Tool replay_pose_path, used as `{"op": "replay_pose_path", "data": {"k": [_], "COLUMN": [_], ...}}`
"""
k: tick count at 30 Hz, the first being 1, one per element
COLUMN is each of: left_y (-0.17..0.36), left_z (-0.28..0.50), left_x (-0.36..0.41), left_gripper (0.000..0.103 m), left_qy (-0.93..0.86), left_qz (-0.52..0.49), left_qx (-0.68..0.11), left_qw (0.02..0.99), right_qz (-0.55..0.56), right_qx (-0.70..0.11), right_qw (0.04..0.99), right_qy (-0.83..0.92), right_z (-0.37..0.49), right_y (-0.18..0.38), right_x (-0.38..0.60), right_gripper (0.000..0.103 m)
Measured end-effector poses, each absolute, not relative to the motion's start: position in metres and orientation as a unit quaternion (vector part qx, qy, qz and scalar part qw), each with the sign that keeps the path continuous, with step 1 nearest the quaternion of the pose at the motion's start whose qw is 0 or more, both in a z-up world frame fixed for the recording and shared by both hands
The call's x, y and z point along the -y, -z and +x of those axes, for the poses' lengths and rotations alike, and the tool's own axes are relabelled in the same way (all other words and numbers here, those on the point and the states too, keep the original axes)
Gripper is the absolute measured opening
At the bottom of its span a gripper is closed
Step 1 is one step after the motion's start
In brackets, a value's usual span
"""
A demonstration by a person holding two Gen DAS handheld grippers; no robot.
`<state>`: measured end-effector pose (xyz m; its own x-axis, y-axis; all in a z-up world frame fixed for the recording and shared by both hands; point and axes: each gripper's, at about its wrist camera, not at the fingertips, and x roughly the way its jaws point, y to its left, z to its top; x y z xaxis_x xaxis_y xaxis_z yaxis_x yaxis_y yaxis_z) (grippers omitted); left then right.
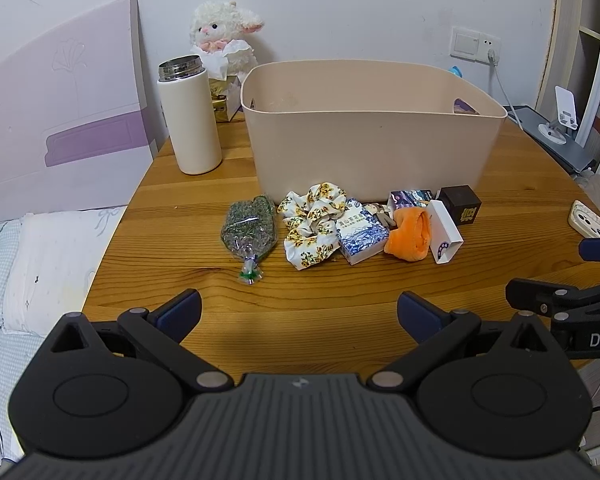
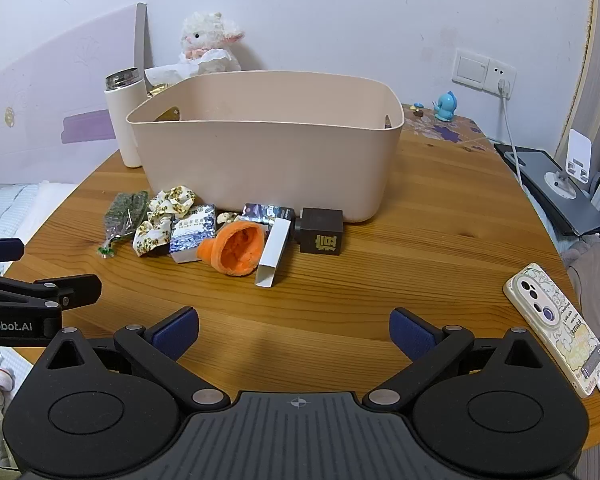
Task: Organize objects
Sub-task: 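Approach the scattered items with both tools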
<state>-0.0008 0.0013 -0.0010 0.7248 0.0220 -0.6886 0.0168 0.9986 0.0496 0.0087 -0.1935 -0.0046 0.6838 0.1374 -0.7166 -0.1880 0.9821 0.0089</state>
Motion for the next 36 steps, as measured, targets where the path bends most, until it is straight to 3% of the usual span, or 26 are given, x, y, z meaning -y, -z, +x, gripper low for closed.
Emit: {"op": "replay_pose_path", "data": {"k": [36], "left_y": [0.007], "left_z": [0.013], "left_x": [-0.01], "left_gripper": [0.103], "left_qy": [-0.005], "left_qz": [0.027], "left_qx": [-0.378], "left_qw": [0.925], "right_qz": [-0.029], "right_qx": [-0.395], "right_qw": [0.914], "right_qy": [-0.091], "right_z": [0.03], "right_y": [0.008], "right_x": [0.189], "right_gripper": [0.103]}}
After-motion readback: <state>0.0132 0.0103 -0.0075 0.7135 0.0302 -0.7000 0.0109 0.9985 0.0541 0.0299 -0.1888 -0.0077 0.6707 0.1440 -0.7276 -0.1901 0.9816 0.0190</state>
